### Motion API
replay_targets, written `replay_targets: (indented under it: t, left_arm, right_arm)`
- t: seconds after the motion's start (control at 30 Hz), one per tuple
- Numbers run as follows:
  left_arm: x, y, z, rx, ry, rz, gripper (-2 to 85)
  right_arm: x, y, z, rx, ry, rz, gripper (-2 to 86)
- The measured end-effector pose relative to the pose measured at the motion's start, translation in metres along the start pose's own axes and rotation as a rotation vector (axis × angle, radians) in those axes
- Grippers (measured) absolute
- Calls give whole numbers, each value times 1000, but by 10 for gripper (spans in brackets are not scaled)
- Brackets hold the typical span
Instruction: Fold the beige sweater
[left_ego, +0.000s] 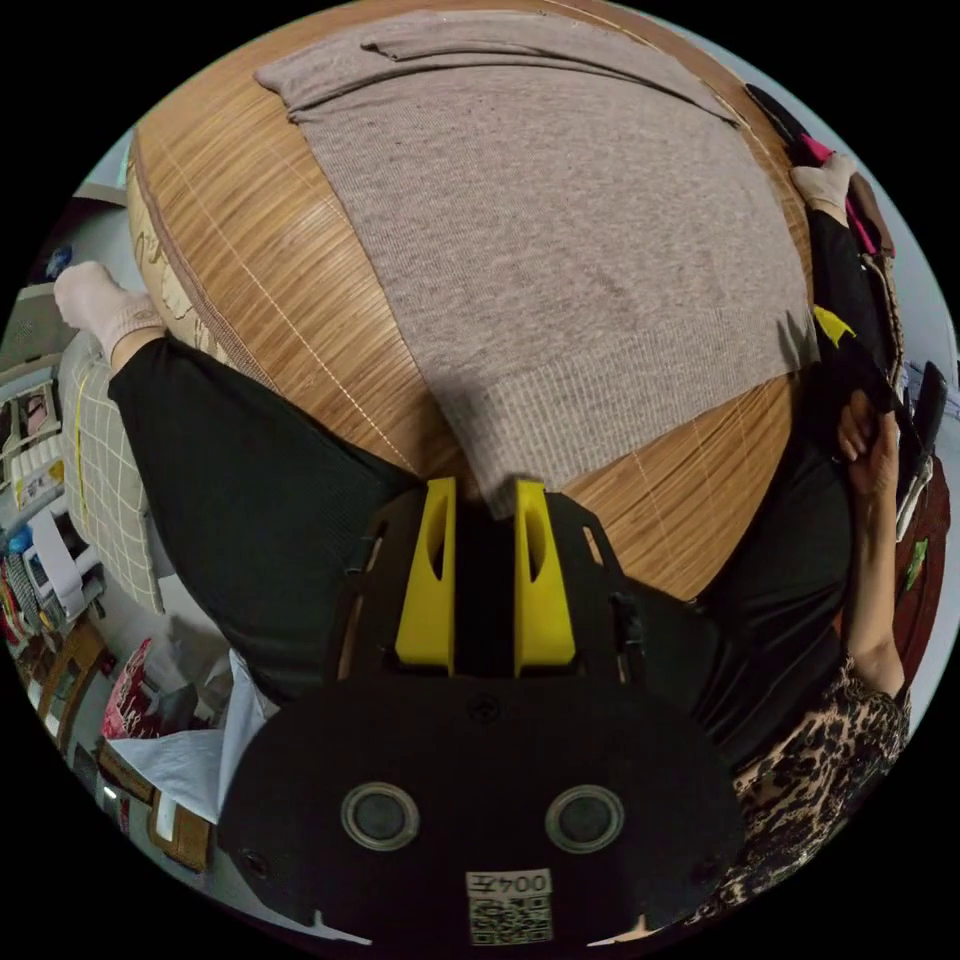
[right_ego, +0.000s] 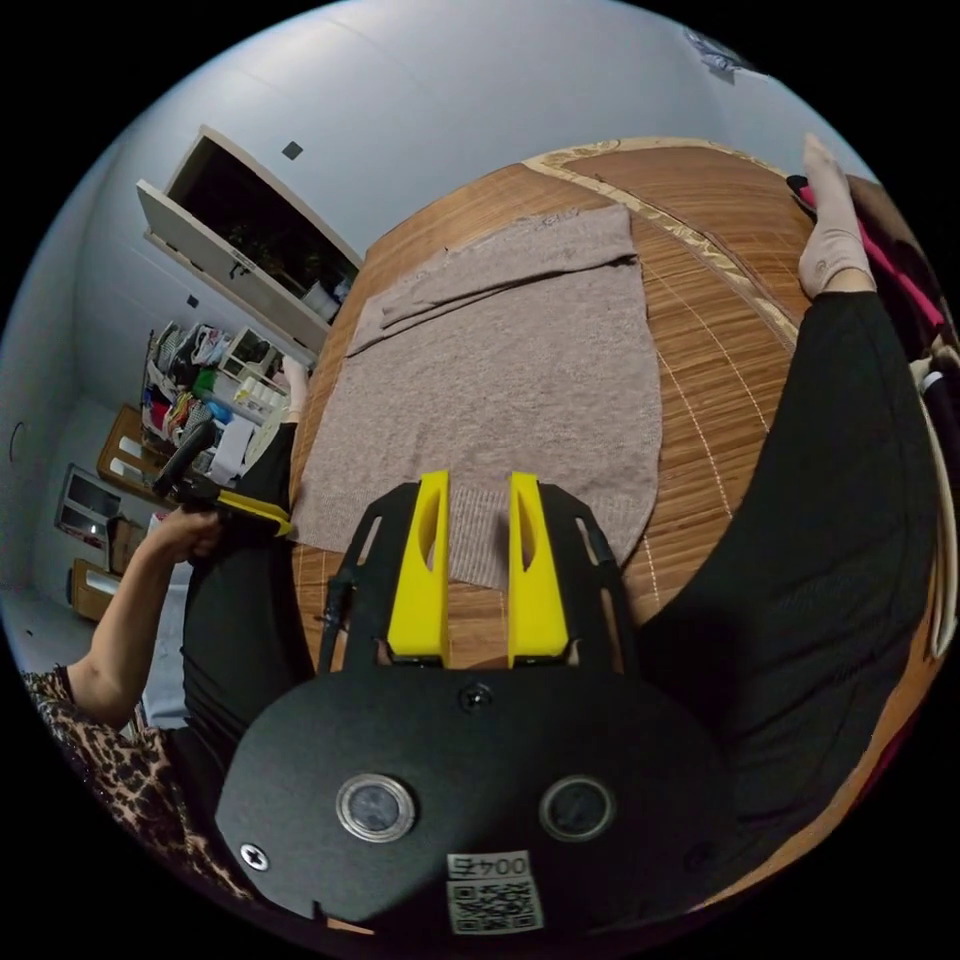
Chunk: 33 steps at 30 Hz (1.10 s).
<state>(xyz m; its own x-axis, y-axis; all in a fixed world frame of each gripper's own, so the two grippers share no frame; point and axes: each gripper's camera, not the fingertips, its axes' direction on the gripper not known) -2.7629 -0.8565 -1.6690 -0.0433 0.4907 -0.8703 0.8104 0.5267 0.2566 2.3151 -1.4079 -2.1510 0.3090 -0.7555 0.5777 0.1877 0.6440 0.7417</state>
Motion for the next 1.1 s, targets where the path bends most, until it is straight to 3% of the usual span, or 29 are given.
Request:
replay_targets:
  t: [0.1, 0.23, 0.5, 0.83, 1.1]
  left_arm:
    - [-1, -2, 0, 4, 29, 5, 92]
    - [4, -2, 0, 7, 76, 32, 81]
    - [11, 1, -11, 3, 51, 17, 66]
    - [25, 14, -40, 3, 70, 25, 67]
    - [40, 30, -73, -8, 16, 16, 33]
  right_arm:
    - [-8, -17, -24, 19, 80, 5, 61]
    - [-2, -57, -39, -149, 248, 48, 64]
    - [17, -94, 11, -495, 134, 135, 78]
    - [-32, -118, 70, -708, 276, 44, 58]
    - [-45, -118, 48, -635, 410, 83, 9]
